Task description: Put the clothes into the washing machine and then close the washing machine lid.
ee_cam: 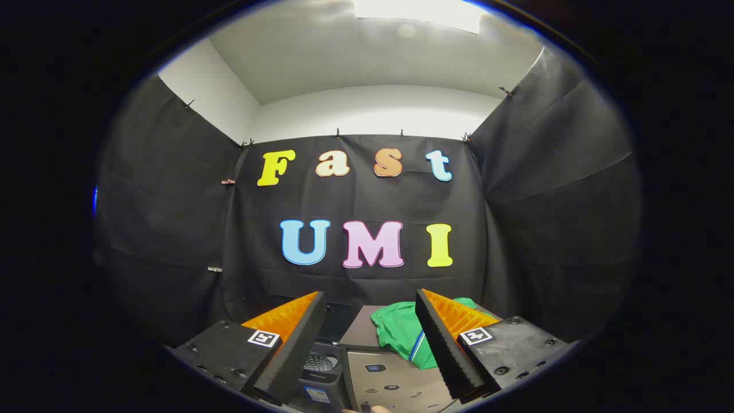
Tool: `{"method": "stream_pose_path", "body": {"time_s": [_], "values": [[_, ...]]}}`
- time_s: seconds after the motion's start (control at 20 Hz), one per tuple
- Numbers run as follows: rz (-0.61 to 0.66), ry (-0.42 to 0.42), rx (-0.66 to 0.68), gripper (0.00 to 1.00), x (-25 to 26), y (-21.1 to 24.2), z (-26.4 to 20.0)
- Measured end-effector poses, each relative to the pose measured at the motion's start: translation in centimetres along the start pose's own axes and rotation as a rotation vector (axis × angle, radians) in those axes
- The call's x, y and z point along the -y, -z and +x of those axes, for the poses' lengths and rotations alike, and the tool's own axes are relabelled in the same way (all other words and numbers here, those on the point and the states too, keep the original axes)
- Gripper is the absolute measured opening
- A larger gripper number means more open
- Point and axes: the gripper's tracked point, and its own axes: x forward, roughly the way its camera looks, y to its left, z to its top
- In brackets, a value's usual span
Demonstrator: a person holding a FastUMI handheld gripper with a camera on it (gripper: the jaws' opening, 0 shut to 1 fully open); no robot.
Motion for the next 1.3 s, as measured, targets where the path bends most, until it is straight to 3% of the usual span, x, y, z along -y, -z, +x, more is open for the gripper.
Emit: {"method": "stream_pose_path", "body": {"time_s": [1.3], "values": [[0.000,0.018,-0.025,0.98,1.1,0.7,1.0]]}}
